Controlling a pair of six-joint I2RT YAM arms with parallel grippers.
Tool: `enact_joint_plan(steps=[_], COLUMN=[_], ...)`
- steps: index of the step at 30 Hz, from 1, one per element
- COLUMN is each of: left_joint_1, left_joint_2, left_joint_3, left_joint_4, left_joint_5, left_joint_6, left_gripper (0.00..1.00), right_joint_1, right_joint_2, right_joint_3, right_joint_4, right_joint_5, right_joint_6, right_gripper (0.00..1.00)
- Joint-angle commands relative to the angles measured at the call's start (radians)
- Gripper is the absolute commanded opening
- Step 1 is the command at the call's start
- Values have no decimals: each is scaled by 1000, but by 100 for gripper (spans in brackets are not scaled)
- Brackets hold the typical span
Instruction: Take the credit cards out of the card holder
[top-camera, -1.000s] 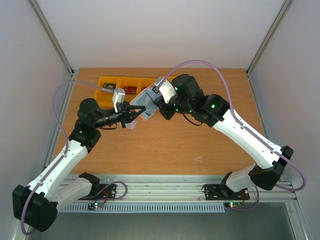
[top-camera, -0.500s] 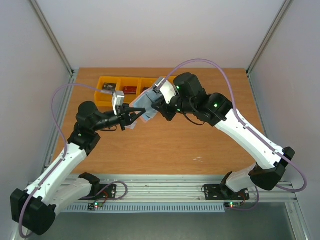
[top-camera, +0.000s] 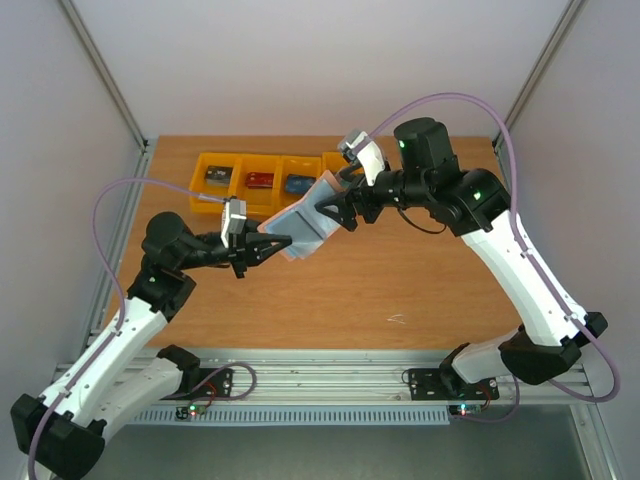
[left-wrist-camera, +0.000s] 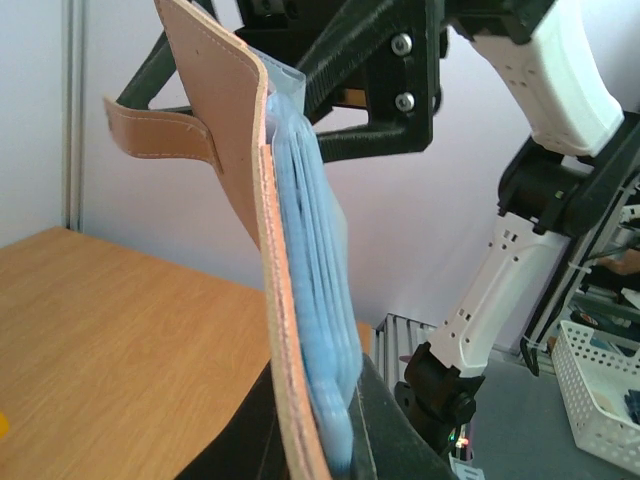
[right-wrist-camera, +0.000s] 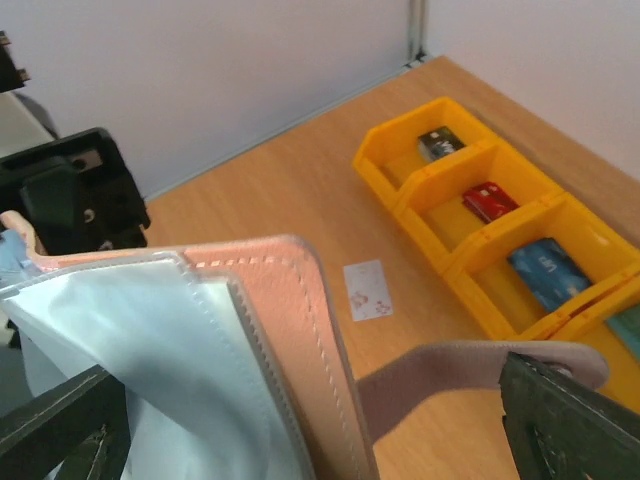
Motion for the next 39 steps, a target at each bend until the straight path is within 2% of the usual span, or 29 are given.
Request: enact_joint_plan(steps=[1,6,9,11,14,16,18,22,23,26,28,33,39], left_joint_1=[-8,2,5,6,6,6,6,6,6,6,6,8,16], left_joint_2=[-26,-39,-43,-40,-37,-38,-41,-45,-46,-48,-50,-58,-75], left_joint_3=[8,6,8,12,14,11,4,-5,-6,-15,-26,-42,-55], left_joint_4=[33,12,9,4,2,4,10,15,16,36,54,93,102], left_joint_5=[73,102,110,110,108,105,97,76,73,58,52,55,53], left_joint_6=[78,115,128,135,133,121,107,79,75,59,37,30,28], left_gripper=[0,0,0,0,0,0,0,0,0,1,14,28,30], right_joint_1=[-9,-22,-39,-37,-35,-35,-36,-33,-32,-33,-40,-77,-99], right_joint_2=[48,55,68,114,188,189,176,169,169,143,105,51,42], right_joint_3=[92,120,155,210,299,280,251,229,226,193,150,110,114], right_joint_4=[-126,-177,-207,-261,-383,-365,-322,-286,-281,-226,-141,0,33], right_joint_5=[-117,-63,-149,-188,-287,-366,-427,-442,-445,-450,-440,-473,-502], right_joint_6=[-73,-114,-123,-110,-120,-107,-88,-64,-62,-39,-5,59,94], right_gripper=[98,99,98,94,76,62,41,5,2,1,1,1,1])
